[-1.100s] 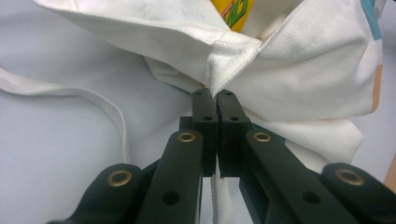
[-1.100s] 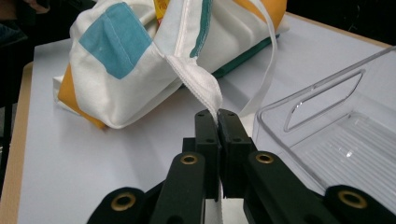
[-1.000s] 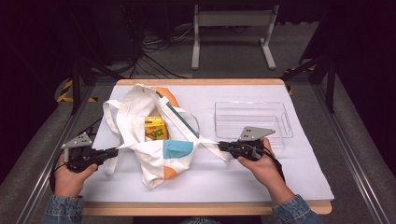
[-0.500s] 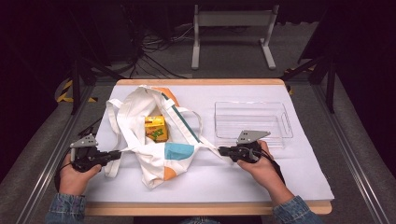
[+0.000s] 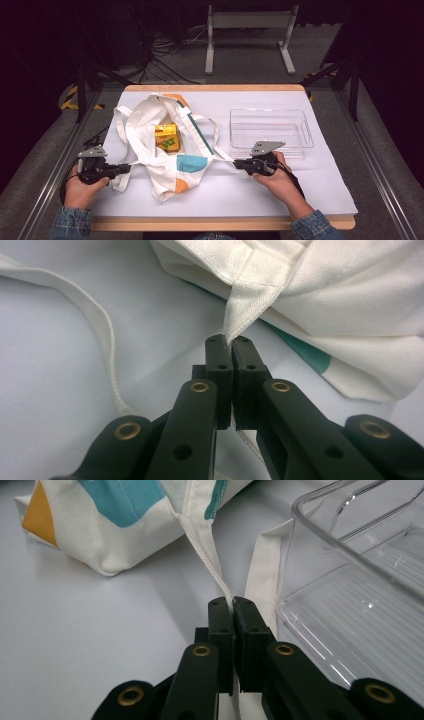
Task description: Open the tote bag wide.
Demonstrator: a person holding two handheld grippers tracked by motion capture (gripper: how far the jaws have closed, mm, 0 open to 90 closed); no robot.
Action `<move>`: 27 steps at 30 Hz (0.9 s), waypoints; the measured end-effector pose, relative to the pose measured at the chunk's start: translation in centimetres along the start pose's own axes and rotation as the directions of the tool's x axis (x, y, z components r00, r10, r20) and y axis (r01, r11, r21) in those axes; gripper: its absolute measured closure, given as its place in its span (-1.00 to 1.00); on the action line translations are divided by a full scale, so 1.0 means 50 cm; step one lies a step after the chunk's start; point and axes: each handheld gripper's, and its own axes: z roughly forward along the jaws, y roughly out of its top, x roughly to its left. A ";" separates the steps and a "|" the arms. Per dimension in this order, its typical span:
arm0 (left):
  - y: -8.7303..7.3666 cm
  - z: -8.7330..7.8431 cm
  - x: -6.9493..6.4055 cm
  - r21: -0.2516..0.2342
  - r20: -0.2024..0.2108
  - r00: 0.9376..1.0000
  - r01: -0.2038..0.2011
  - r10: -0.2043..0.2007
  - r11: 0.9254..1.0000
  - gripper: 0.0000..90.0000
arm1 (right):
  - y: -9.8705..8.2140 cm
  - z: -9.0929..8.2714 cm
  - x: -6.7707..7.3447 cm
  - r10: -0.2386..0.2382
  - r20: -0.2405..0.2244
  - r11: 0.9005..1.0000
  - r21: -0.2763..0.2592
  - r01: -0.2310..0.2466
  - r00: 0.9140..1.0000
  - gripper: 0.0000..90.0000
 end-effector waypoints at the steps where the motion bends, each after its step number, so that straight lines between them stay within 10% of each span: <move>1: 0.001 -0.003 0.000 -0.005 0.015 1.000 -0.003 0.003 1.000 0.94 | 0.001 -0.001 0.000 -0.002 0.001 1.000 0.000 0.002 1.000 0.88; 18: 0.040 -0.104 -0.031 -0.187 -0.024 0.998 -0.065 0.062 0.980 0.02 | 0.039 -0.050 0.027 0.037 -0.052 0.995 -0.096 -0.042 0.998 0.27; 27: 0.068 -0.110 -0.052 -0.281 -0.070 0.995 -0.089 0.072 0.955 0.00 | 0.086 -0.057 0.044 0.020 -0.056 0.982 -0.188 -0.030 0.998 0.10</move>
